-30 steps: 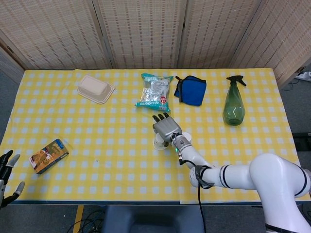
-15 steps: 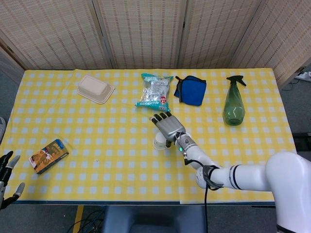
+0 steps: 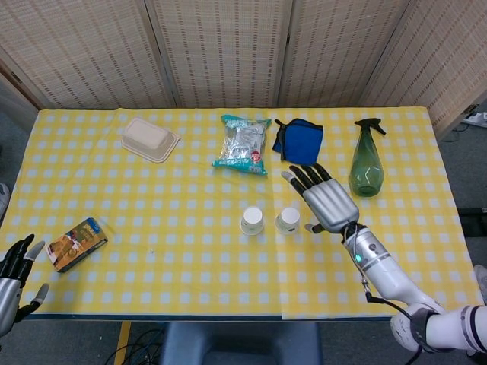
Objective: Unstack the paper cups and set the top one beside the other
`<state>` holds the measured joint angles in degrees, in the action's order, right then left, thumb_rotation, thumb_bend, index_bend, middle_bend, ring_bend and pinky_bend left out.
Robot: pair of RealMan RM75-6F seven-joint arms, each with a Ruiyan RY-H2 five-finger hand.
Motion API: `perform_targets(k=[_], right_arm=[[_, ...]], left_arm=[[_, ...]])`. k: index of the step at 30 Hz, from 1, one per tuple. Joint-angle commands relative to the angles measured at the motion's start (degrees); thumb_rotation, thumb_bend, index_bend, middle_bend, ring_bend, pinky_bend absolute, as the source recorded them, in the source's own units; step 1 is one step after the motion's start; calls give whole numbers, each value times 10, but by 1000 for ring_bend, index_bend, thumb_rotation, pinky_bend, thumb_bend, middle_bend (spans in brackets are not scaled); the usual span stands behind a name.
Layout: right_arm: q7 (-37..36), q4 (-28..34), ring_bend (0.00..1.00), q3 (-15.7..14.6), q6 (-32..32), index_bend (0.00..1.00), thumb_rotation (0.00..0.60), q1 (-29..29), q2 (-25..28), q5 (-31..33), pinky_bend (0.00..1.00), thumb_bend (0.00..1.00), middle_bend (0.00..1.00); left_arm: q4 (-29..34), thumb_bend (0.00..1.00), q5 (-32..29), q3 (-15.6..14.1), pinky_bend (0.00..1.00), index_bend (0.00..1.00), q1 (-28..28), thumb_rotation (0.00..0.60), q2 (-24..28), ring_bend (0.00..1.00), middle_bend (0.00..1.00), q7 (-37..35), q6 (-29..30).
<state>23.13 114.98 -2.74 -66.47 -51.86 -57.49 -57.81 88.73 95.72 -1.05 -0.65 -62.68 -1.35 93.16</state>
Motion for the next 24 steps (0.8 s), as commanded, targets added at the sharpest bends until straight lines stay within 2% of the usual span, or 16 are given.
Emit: perform_targets(k=[1, 7, 14, 24], right_arm=[[-111, -83, 0, -84, -136, 0, 600, 171, -3, -179, 0, 113, 0], [-166, -195, 0, -99, -213, 0, 600, 272, -61, -241, 0, 113, 0], [-218, -281, 0, -89, -239, 0, 600, 330, -105, -273, 0, 113, 0], [-225, -296, 0, -56, -228, 0, 600, 353, -104, -287, 0, 120, 0]], left_arm=[[3, 381, 8, -4, 291, 0, -9, 600, -4, 45, 0, 12, -15], [8, 382, 0, -5, 291, 0, -18, 600, -8, 44, 0, 29, -37], [6, 381, -6, -5, 291, 0, -20, 600, -15, 44, 0, 44, -46], [0, 381, -13, -4, 291, 0, -28, 600, -20, 44, 0, 40, -58]])
